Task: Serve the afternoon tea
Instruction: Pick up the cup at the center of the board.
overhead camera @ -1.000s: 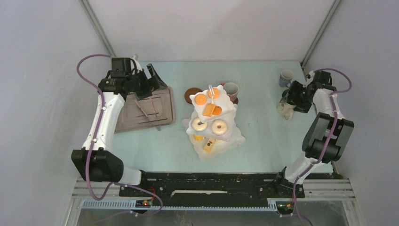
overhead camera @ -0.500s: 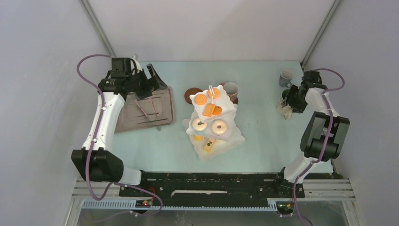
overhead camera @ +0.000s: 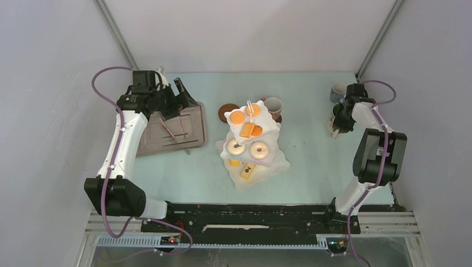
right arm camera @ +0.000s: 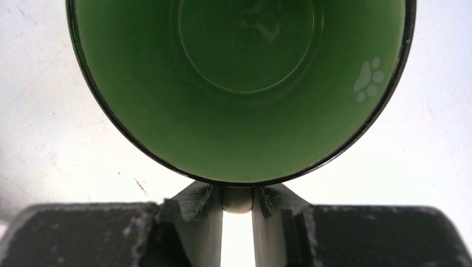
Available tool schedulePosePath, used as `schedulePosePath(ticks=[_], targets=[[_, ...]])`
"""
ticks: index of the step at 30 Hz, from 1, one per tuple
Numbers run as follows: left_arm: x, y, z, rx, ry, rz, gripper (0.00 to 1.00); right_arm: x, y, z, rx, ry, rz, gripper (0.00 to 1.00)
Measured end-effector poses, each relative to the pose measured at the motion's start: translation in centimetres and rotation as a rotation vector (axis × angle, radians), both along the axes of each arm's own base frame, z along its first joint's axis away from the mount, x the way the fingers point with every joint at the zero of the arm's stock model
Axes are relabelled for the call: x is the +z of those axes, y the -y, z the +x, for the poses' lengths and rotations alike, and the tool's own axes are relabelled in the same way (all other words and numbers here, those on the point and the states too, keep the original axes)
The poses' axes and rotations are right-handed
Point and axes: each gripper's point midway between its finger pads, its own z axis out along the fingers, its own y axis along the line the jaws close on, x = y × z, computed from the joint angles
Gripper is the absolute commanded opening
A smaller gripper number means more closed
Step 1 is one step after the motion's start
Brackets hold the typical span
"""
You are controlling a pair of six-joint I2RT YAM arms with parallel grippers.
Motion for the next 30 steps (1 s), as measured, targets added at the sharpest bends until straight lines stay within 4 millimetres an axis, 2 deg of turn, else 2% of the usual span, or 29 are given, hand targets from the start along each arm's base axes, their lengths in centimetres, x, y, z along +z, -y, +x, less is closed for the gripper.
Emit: schedulePosePath(ticks=[2,9,19,25,30], targets=[[-0.3,0.0,-0.1,0.0,-0.009,0.0,0.95,0.0,-0.4,0.1,0.014,-0.001,-0.004,0.0],[-1.0,0.1,-0.3,0.002,-0.024,-0.006,0.95,0.2,-3.2,-0.1,0.124,-0.01,-0.003,0.0],[-0.3,0.5,-0.7,0.014,-0.015,-0.048,0.95,0.4,-7.1,-3.6,0.296,-0.008,0.043,0.0],[0.0,1.0,-2.5,0.039,0.002,-0.104,0.95,0.8,-9.8,-5.4,0.394,-0.003,0.059,0.0],[1.0,1.3,-4.7,0.07,0.023,-0.158,0.94,1.5,-10.7,-6.4,0.408,0.011,0.082,0.0]])
